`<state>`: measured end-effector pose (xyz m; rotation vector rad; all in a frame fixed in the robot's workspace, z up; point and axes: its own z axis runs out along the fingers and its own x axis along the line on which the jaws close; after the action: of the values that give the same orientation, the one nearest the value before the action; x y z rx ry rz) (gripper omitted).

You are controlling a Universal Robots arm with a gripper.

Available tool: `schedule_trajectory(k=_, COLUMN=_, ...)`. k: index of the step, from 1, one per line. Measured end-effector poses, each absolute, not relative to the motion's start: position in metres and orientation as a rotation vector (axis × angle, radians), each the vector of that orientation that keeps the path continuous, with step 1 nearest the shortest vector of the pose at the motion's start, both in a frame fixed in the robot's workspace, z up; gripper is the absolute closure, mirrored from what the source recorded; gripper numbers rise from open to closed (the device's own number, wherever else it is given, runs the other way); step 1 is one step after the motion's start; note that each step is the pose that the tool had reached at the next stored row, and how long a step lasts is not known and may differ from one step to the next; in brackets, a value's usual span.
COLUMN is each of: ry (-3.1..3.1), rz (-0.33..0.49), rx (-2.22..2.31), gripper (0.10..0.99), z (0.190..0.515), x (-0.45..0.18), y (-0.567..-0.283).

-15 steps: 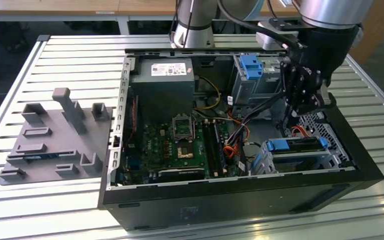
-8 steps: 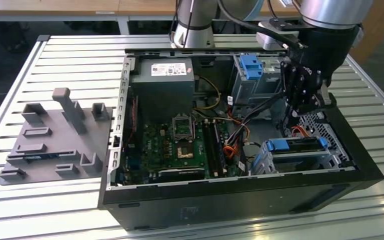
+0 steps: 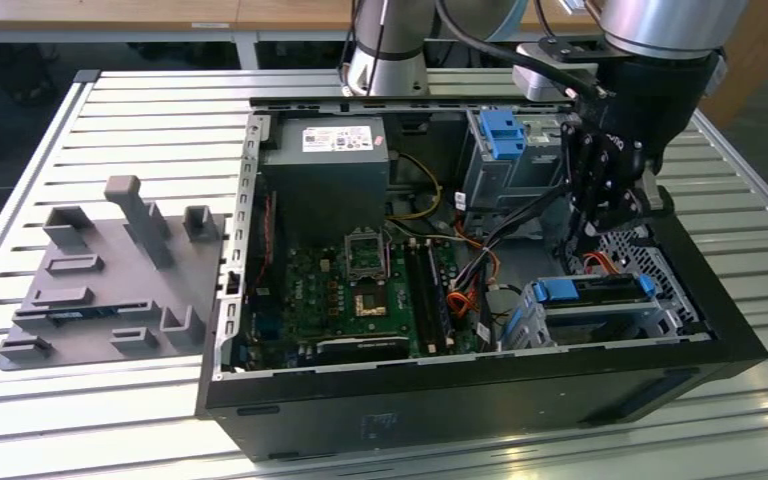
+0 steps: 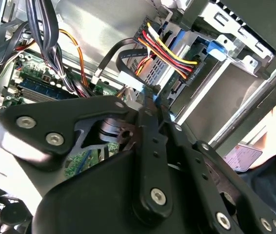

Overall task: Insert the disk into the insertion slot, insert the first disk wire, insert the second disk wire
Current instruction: 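Insert the second disk wire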

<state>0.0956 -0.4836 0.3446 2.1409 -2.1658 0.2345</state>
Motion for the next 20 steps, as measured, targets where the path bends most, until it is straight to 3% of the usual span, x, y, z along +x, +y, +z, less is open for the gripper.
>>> schedule_trajectory(k=1, ry=-2.166, rz=0.235, rx=2.141, gripper=0.925, z=0.3445, x=0.0956, y=-0.4836)
schedule_trajectory(k=2, ry=-2.166, rz=0.235, rx=2.141, gripper=0.863, z=0.3444, x=0.0957, y=-0.4836)
schedule_trajectory(k=9, ry=-2.166, rz=0.235, rx=2.141, gripper=0.863, z=0.3423, x=0.0967, y=-0.4836)
schedule_trajectory(k=11, ry=-2.167, rz=0.233, rx=2.142, gripper=0.878, z=0.342, x=0.0969, y=-0.4837)
schedule_trajectory(k=12, ry=-2.169, rz=0.229, rx=2.144, gripper=0.941, z=0.3418, x=0.0971, y=-0.4836)
schedule_trajectory(k=20, ry=-2.215, rz=0.144, rx=2.185, gripper=0.941, z=0.3412, x=0.0972, y=-0.488)
